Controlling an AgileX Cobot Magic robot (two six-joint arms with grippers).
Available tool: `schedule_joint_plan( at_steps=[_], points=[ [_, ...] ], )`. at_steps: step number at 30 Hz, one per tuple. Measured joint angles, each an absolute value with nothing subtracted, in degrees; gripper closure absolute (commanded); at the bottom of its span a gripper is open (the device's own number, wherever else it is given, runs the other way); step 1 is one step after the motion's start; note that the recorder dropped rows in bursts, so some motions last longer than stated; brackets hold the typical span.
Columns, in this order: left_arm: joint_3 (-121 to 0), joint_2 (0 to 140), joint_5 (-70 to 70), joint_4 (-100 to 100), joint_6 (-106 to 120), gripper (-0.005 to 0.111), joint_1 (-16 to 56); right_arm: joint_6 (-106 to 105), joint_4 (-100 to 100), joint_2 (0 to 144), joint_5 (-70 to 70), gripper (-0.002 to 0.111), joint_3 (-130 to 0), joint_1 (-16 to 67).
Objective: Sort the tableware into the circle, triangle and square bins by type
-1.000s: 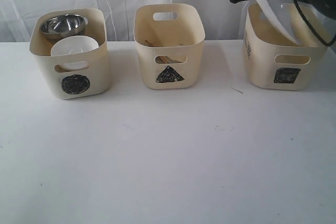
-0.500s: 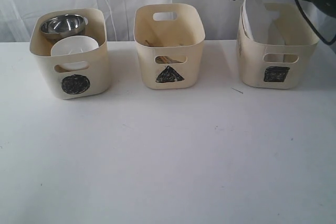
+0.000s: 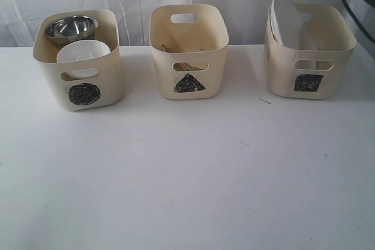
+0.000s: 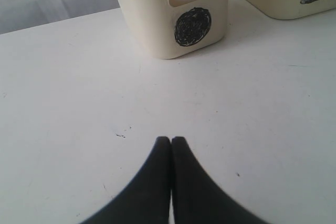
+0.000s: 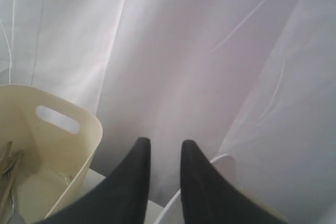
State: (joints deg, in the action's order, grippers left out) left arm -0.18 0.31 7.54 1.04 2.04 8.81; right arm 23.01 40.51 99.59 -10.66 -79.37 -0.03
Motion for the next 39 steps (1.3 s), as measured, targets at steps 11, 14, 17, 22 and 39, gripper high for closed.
schedule_joint_plan(
  at_steps=[11,14,17,22,39],
  points=[
    [-0.2,0.3,7.5,1.0,2.0,0.107,8.8,24.3,40.6,86.6,-7.5,0.094,-66.3,0.0],
    [-0.2,0.3,7.5,1.0,2.0,0.107,8.8,24.3,39.1,81.5,-7.1,0.105,-59.3,0.0],
    [-0.2,0.3,7.5,1.0,2.0,0.107,8.8,24.3,35.7,76.1,-7.0,0.108,-52.1,0.0],
    [-0.2,0.3,7.5,1.0,2.0,0.107,8.8,23.7,31.5,67.2,-8.2,0.108,-41.0,0.0],
    [-0.2,0.3,7.5,1.0,2.0,0.107,8.8,22.8,25.6,42.5,-10.4,0.108,-19.7,0.0]
  ],
)
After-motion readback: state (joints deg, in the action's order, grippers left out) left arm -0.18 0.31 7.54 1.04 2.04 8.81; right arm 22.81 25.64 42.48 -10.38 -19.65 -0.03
